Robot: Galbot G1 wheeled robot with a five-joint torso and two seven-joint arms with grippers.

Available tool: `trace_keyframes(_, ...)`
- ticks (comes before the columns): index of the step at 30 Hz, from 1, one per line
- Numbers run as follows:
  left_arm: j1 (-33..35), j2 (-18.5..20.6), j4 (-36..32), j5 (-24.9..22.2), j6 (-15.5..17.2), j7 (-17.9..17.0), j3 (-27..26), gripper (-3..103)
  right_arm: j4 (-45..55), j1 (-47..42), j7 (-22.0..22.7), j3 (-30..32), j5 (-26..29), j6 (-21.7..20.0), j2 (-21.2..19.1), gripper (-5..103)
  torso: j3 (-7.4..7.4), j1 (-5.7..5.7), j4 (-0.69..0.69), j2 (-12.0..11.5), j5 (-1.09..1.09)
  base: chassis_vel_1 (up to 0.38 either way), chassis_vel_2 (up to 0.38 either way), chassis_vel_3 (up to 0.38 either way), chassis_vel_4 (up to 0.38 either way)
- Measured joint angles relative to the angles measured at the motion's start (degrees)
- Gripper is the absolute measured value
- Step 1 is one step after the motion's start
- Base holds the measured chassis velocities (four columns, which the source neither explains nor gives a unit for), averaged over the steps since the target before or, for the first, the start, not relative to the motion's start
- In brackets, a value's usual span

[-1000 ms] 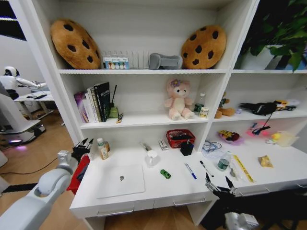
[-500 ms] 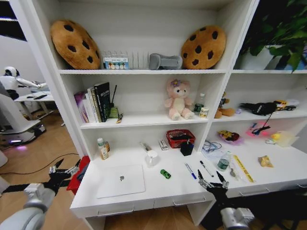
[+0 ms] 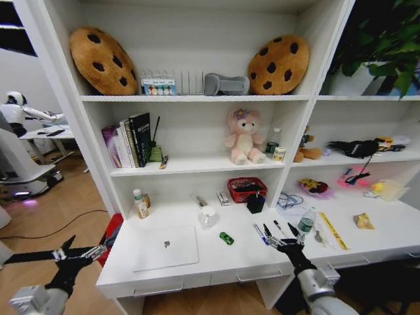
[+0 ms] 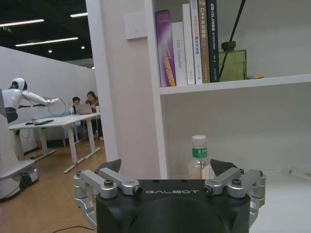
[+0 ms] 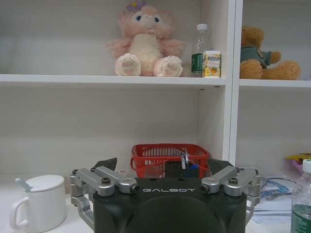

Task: Organize the objects on the table.

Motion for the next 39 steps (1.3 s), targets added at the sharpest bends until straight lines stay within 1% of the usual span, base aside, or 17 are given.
trace_keyframes(4,0.14,-0.83,-0.79,1.18,0.63,-0.51,0.61,100,-0.17,-0.36,-2.12,0.39,1.03,-0.37,-0.74,100,0.00,0.00,0.00,0.00,-0.01,0.000,0.000,0.000,0.000)
trace_keyframes(6,0.00,-1.21,-0.79,2.27,0.68,-0.50,0.95,100,-0.58,-0.46,-3.62,0.36,1.18,-1.48,-1.74,100,0.00,0.00,0.00,0.00,-0.01,0.000,0.000,0.000,0.000)
trace_keyframes(12,-0.26,-1.36,-0.54,3.14,1.11,-0.87,1.05,100,-0.96,0.12,-4.61,-0.30,1.72,-4.52,-3.02,100,0.00,0.00,0.02,0.00,-0.02,0.000,0.000,0.000,0.000)
trace_keyframes(18,-0.30,-1.31,-0.45,3.20,1.27,-1.06,1.05,100,-1.62,0.54,-5.16,-0.83,2.49,-5.20,-3.80,100,0.00,0.00,0.01,-0.01,-0.01,0.000,0.000,0.000,0.000)
trace_keyframes(21,-0.32,-1.24,-0.40,3.20,1.29,-1.08,1.05,100,-3.59,1.24,-7.68,-1.45,3.68,-5.98,-5.92,100,0.00,0.00,-0.01,-0.01,-0.01,0.000,0.000,0.000,0.000)
trace_keyframes(22,-0.32,-1.24,-0.40,3.20,1.29,-1.08,1.05,100,-3.59,1.24,-7.68,-1.45,3.68,-5.98,-5.92,100,0.00,0.00,-0.01,-0.01,-0.01,0.000,0.000,0.000,0.000)
trace_keyframes(23,-0.33,-1.22,-0.39,3.20,1.30,-1.09,1.06,100,-5.19,2.42,-10.15,-1.64,4.46,-6.66,-7.47,100,0.00,0.00,0.01,-0.01,-0.02,0.000,0.000,0.000,0.000)
trace_keyframes(24,-0.33,-1.22,-0.39,3.20,1.30,-1.09,1.06,100,-5.19,2.42,-10.15,-1.64,4.46,-6.66,-7.47,100,0.00,0.00,0.01,-0.01,-0.02,0.000,0.000,0.000,0.000)
trace_keyframes(26,-0.34,-1.19,-0.38,3.19,1.31,-1.11,1.06,100,-8.37,5.70,-11.82,-3.49,5.85,-7.42,-9.42,100,0.00,0.00,0.01,-0.01,-0.02,0.000,0.000,0.000,0.000)
trace_keyframes(27,-0.34,-1.19,-0.38,3.19,1.31,-1.11,1.06,100,-8.37,5.70,-11.82,-3.49,5.85,-7.42,-9.42,100,0.00,0.00,0.01,-0.01,-0.02,0.000,0.000,0.000,0.000)
trace_keyframes(29,-0.35,-1.17,-0.37,3.18,1.33,-1.12,1.08,100,-12.90,10.95,-12.22,-7.20,6.43,-7.33,-10.76,100,0.01,0.00,0.03,-0.01,-0.02,0.000,0.000,0.000,0.000)
trace_keyframes(31,-0.36,-1.16,-0.35,3.17,1.33,-1.12,1.09,100,-15.67,14.19,-12.26,-10.28,6.45,-6.80,-10.98,100,0.01,0.01,0.02,-0.01,0.00,0.000,0.000,0.000,0.000)
trace_keyframes(32,-0.36,-1.16,-0.35,3.17,1.33,-1.12,1.09,100,-15.67,14.19,-12.26,-10.28,6.45,-6.80,-10.98,100,0.01,0.01,0.02,-0.01,0.00,0.000,0.000,0.000,0.000)
trace_keyframes(35,-0.36,-1.13,-0.34,3.15,1.33,-1.12,1.11,100,-18.51,18.24,-12.61,-15.46,5.78,-6.42,-10.82,100,0.01,0.01,0.02,-0.01,-0.04,0.000,0.000,0.000,0.000)
trace_keyframes(36,-0.36,-1.13,-0.34,3.15,1.33,-1.12,1.11,100,-18.51,18.24,-12.61,-15.46,5.78,-6.42,-10.82,100,0.01,0.01,0.02,-0.01,-0.04,0.000,0.000,0.000,0.000)
trace_keyframes(37,-0.36,-1.13,-0.33,3.15,1.33,-1.12,1.12,100,-18.94,18.77,-13.04,-16.48,5.62,-6.37,-10.73,100,0.01,0.01,0.01,-0.01,-0.01,0.000,0.000,0.000,0.000)
trace_keyframes(39,-0.37,-1.11,-0.33,3.13,1.33,-1.11,1.13,100,-20.75,21.19,-15.75,-20.84,5.03,-6.16,-10.38,100,0.01,0.01,0.01,-0.01,-0.02,0.000,0.000,0.000,0.000)
